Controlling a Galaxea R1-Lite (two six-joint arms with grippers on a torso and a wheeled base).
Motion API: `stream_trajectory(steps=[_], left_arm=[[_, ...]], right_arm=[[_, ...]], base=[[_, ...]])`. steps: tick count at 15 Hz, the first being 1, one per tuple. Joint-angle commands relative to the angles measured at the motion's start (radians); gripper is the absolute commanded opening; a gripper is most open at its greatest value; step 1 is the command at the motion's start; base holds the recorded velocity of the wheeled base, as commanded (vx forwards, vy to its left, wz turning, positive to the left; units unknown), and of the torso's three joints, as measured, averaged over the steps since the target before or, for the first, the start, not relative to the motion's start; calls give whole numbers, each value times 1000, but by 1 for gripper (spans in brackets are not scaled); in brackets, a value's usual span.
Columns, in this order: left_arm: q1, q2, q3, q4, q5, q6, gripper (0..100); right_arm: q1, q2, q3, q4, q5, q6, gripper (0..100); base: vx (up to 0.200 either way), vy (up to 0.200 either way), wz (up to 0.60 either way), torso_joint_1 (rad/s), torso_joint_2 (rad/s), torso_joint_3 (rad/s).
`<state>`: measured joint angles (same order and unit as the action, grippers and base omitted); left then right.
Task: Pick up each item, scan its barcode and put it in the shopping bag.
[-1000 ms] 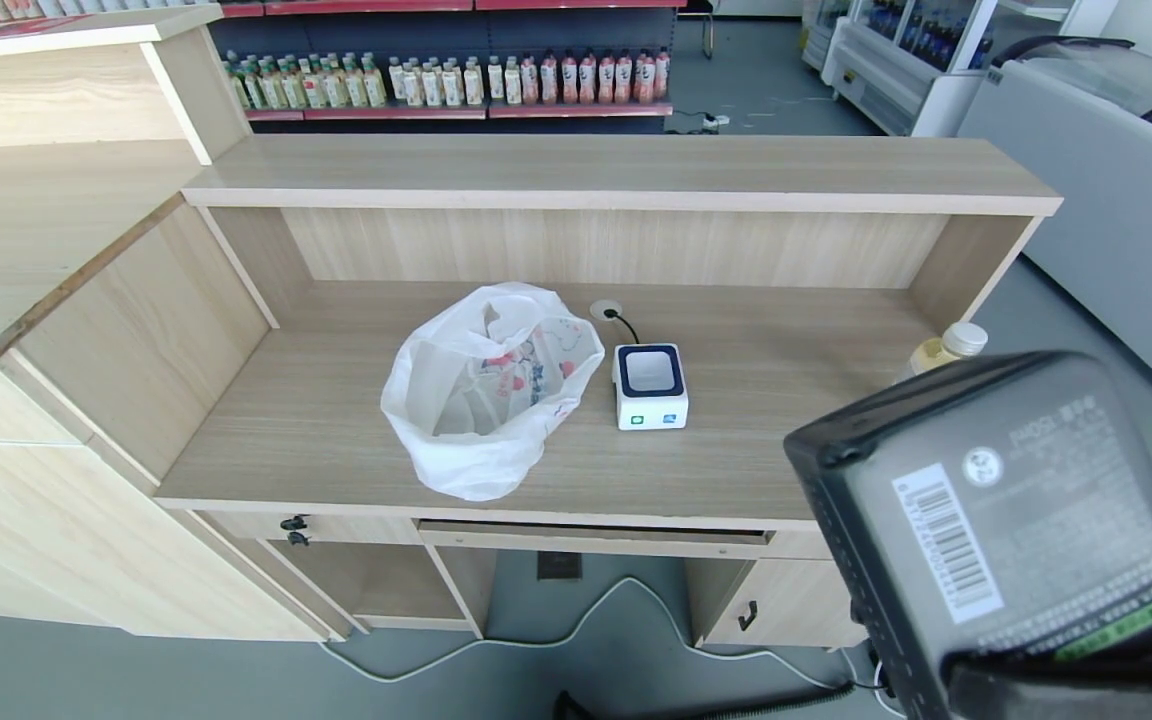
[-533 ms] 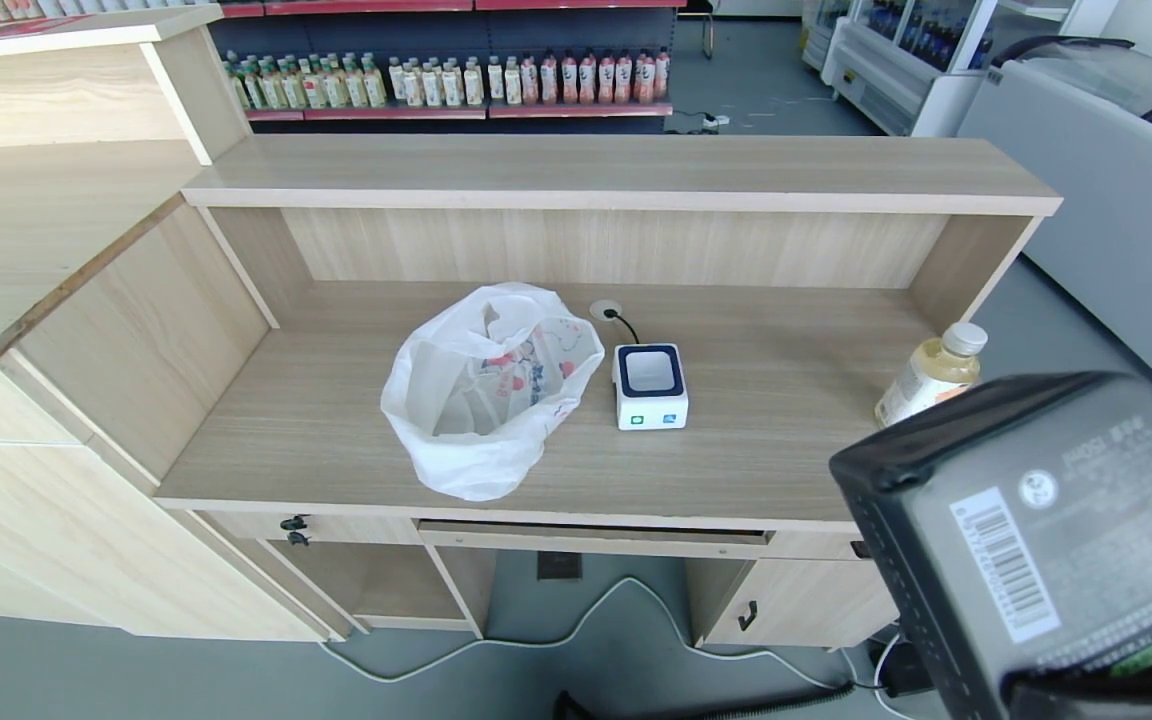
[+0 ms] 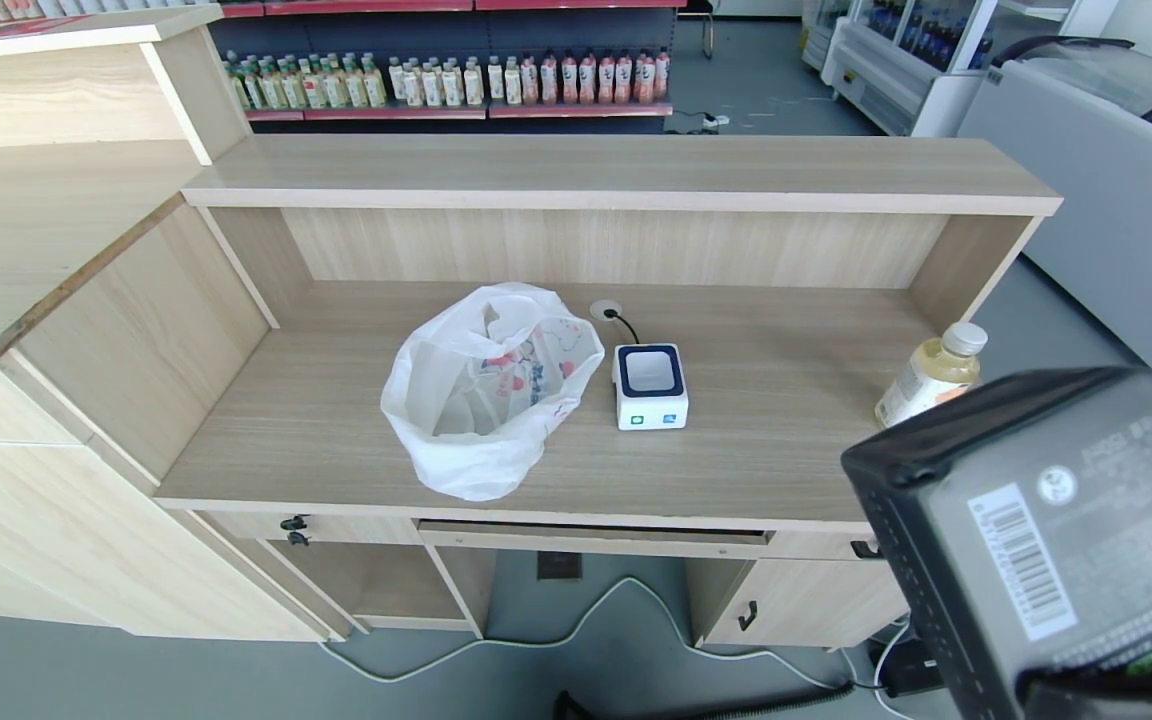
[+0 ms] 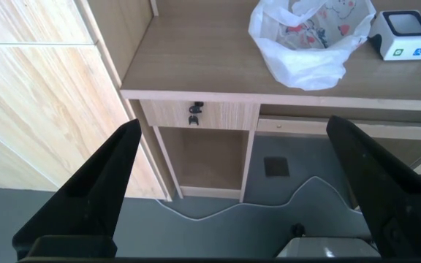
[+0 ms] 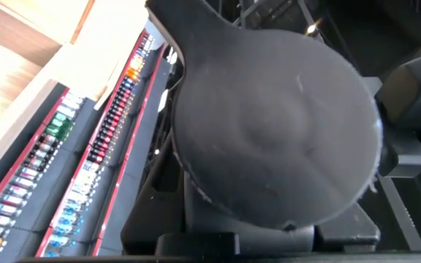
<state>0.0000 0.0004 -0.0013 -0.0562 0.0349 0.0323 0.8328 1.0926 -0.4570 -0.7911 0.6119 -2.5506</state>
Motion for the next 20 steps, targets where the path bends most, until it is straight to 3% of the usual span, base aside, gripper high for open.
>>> stream_trajectory(steps=[1, 7, 8, 11, 12, 14, 16, 18, 20], left_arm=[[0, 0, 0, -1, 0, 0, 100], [0, 0, 0, -1, 0, 0, 100], [0, 0, 0, -1, 0, 0, 100], [0, 0, 1, -1, 0, 0, 100], [0, 0, 0, -1, 0, 0, 100], [0, 0, 0, -1, 0, 0, 100], [0, 0, 0, -1, 0, 0, 100], [0, 0, 0, -1, 0, 0, 100], [0, 0, 0, -1, 0, -2, 100]], right_arm=[[2, 3, 0, 1, 0, -2, 0], [-7, -3, -5, 36, -1, -10, 0], [-64, -3, -23, 29, -11, 63, 0], [-371, 30, -5, 36, -193, 711, 0], [-500, 58, 12, 30, -201, 1009, 0], [-767, 9, 11, 49, -210, 1213, 0], [-943, -60, 14, 228, -218, 1396, 0], [-1008, -134, 17, 360, -271, 1557, 0], [-1011, -164, 18, 388, -360, 1719, 0]], base=[[0, 0, 0, 0, 0, 0], [0, 0, 0, 0, 0, 0], [0, 0, 0, 0, 0, 0], [0, 0, 0, 0, 0, 0], [0, 0, 0, 0, 0, 0], [0, 0, 0, 0, 0, 0], [0, 0, 0, 0, 0, 0], [0, 0, 0, 0, 0, 0], [0, 0, 0, 0, 0, 0]])
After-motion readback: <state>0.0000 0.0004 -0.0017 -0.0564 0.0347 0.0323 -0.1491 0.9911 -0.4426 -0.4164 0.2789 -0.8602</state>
